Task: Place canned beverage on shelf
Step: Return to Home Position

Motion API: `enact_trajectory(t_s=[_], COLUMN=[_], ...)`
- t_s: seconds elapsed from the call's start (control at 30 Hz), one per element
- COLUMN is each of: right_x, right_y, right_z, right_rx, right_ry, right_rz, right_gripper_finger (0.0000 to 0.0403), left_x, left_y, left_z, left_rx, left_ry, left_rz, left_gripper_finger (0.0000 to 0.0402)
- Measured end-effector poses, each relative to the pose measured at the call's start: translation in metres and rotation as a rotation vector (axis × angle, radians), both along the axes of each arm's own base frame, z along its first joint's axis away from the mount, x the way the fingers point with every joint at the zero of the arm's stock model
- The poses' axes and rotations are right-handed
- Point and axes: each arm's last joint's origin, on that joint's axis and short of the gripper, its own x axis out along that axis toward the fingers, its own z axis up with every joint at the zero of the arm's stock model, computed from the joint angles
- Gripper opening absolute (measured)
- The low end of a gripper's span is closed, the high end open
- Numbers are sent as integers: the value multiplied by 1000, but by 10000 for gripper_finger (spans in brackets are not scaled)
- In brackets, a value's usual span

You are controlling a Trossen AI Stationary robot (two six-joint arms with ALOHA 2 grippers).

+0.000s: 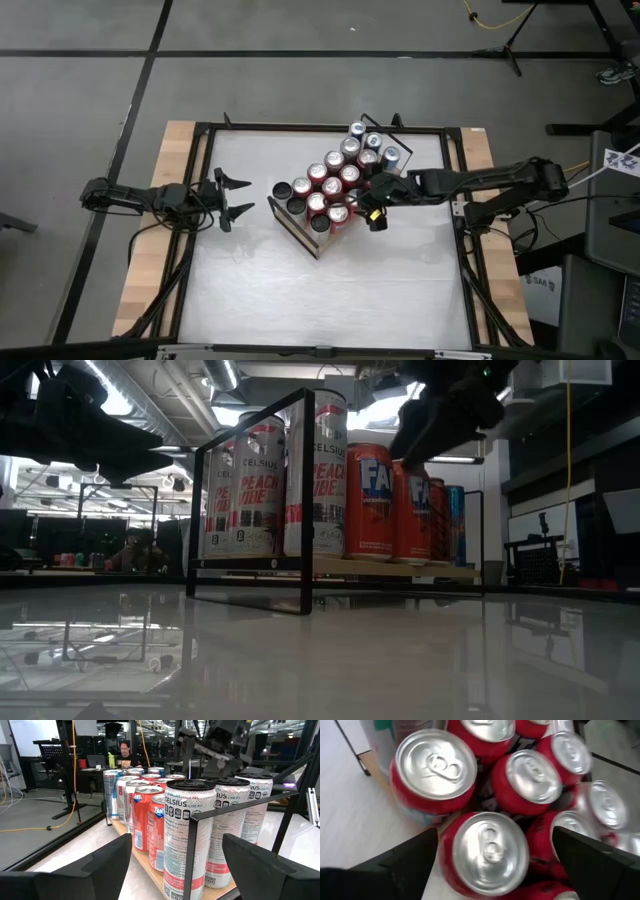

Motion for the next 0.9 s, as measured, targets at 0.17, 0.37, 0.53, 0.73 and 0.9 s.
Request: enact_trajectory(t_s=[0.17,0.37,0.53,0.73,0.9], right_x=[-2,-14,-29,-59,-85], right_y=[-1,-3,-5,-6,-7], right_z=[27,76,110,138,151], right_rx=[-31,-63,-99,-85,-62], right_ry=[37,92,64,-89,-152], right_rz=[-28,-44,-81,-100,-108], right_gripper_finger=[372,353,342,338,337], left_x=[0,0,0,0,0], left_y=[0,0,0,0,0], left_z=[0,0,0,0,0], left_rx=[0,0,0,0,0], left_ry=[1,0,0,0,1], left_rz=[0,0,0,0,0], left_gripper_finger=[305,305,305,305,305])
